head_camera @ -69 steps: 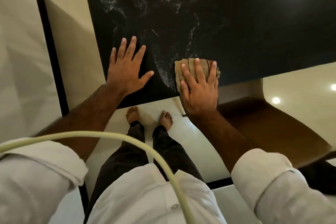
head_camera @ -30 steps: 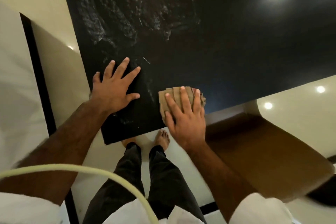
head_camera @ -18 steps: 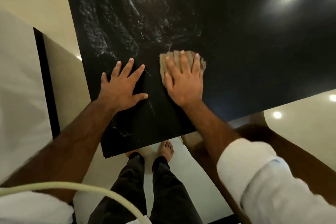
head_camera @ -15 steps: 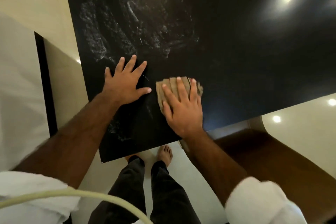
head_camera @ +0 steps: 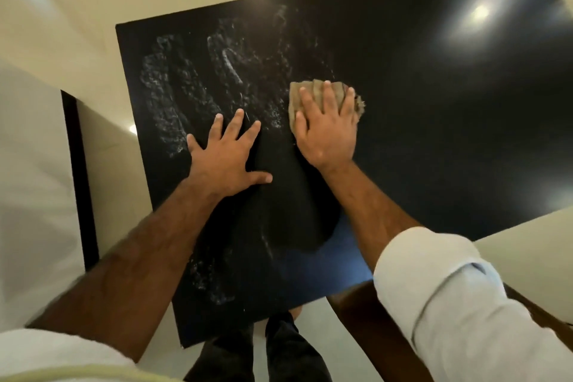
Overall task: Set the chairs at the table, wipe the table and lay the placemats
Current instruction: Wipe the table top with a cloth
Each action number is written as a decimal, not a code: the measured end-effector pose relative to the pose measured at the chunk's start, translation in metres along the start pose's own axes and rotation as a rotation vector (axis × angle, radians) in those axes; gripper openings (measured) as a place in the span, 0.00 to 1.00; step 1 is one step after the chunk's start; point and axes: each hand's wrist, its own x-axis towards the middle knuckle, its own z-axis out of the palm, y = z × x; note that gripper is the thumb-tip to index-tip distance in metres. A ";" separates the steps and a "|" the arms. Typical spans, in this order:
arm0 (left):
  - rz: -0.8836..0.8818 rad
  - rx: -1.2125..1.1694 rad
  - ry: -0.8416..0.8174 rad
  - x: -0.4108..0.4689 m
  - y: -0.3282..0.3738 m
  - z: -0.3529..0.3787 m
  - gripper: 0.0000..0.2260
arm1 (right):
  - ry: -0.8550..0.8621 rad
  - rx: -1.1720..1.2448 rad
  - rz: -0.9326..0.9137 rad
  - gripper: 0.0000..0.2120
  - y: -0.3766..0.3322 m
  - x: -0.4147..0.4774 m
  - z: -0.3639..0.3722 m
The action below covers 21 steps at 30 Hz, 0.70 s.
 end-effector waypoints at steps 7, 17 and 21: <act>0.026 0.007 0.059 0.053 -0.020 -0.029 0.53 | -0.114 -0.052 -0.059 0.29 0.020 -0.101 -0.012; 0.010 0.006 0.018 0.074 -0.025 -0.042 0.64 | 0.051 -0.001 0.025 0.28 -0.010 0.112 0.000; -0.040 -0.012 -0.046 0.105 -0.025 -0.070 0.73 | -0.022 -0.023 -0.109 0.29 -0.022 0.104 0.001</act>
